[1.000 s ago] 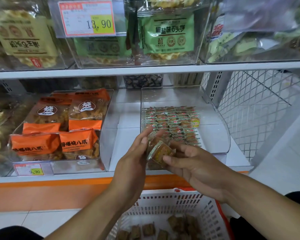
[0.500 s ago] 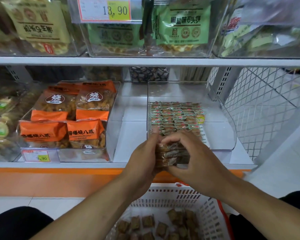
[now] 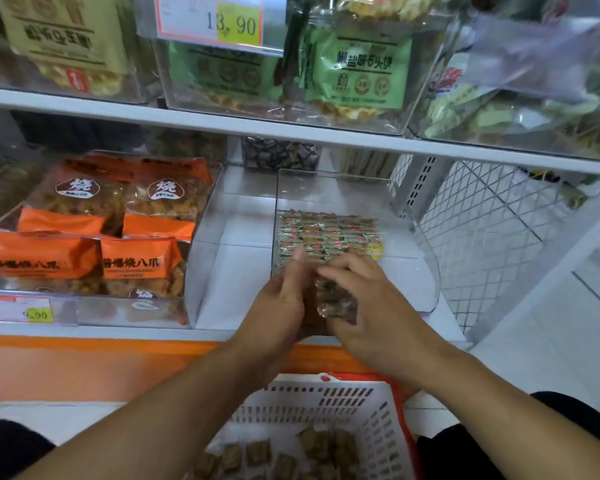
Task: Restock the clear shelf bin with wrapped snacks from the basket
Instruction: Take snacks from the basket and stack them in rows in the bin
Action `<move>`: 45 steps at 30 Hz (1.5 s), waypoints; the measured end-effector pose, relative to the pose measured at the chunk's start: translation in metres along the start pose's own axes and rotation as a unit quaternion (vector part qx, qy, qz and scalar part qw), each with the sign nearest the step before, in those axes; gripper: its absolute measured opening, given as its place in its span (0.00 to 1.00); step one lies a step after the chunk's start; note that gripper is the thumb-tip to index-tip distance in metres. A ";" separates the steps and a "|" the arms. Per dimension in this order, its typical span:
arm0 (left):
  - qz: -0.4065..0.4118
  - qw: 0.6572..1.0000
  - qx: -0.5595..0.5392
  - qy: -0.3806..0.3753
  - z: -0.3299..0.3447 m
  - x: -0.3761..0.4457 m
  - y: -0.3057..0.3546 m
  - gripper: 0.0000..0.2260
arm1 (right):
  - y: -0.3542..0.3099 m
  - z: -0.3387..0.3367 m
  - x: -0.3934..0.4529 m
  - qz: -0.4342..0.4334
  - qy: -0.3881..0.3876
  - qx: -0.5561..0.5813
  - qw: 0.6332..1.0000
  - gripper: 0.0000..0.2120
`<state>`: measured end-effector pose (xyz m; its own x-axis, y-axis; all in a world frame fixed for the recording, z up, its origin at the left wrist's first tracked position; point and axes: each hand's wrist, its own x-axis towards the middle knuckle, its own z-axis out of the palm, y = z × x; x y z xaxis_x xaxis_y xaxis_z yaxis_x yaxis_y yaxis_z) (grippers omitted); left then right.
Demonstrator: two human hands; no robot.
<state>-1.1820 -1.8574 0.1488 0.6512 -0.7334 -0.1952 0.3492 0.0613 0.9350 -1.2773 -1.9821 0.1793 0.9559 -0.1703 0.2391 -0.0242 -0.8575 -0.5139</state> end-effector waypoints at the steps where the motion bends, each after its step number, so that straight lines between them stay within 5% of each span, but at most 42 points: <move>1: 0.013 1.000 0.021 0.000 0.001 0.002 0.001 0.34 | 0.007 -0.012 0.007 0.013 0.013 -0.016 1.000 0.30; 4: 0.113 0.965 0.230 0.048 -0.004 0.006 -0.001 0.28 | 0.040 -0.053 0.040 0.088 0.027 -0.208 0.974 0.23; 8: 0.269 0.772 0.575 -0.018 -0.017 0.009 -0.014 0.29 | 0.078 -0.059 0.082 0.193 -0.151 -0.465 0.851 0.20; 10: 0.246 0.704 0.664 -0.050 -0.019 0.011 -0.027 0.36 | 0.092 -0.045 0.095 0.178 -0.219 -0.506 0.815 0.20; 13: 0.218 0.658 0.719 -0.057 -0.019 0.012 -0.043 0.42 | 0.108 -0.028 0.107 0.157 -0.261 -0.546 0.781 0.21; 23: 0.229 0.644 0.726 -0.077 -0.020 0.011 -0.046 0.42 | 0.143 0.007 0.105 0.180 -0.302 -0.672 0.651 0.35; 28: 0.228 0.634 0.735 -0.078 -0.020 0.015 -0.046 0.43 | 0.144 0.004 0.114 0.180 -0.305 -0.672 0.650 0.41; 31: 0.226 0.643 0.728 -0.079 -0.020 0.015 -0.044 0.44 | 0.124 -0.008 0.111 0.168 -0.301 -0.667 0.660 0.44; 34: 0.227 0.633 0.737 -0.068 -0.017 0.006 -0.036 0.43 | 0.074 -0.020 0.103 0.166 -0.249 -0.654 0.694 0.28; 39: 0.336 0.648 0.683 0.020 -0.015 -0.023 -0.019 0.19 | -0.033 -0.041 0.063 0.043 -0.132 -0.540 0.830 0.07; 42: 0.272 0.707 0.652 0.030 -0.028 -0.038 -0.035 0.12 | -0.055 -0.012 0.032 -0.057 -0.342 -0.413 0.842 0.04; 43: 0.196 0.732 0.653 0.012 -0.036 -0.040 -0.048 0.12 | -0.052 0.014 0.022 -0.058 -0.426 -0.369 0.824 0.04; 45: 0.021 0.727 0.684 -0.060 -0.059 -0.043 -0.085 0.13 | -0.034 0.077 -0.001 -0.033 -0.563 -0.310 0.765 0.07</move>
<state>-1.1995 -1.7909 0.0601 0.5499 -0.8089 -0.2083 -0.7191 -0.5853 0.3746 -1.2554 -1.9159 0.1330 0.5984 0.1107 -0.7935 0.2344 -0.9713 0.0412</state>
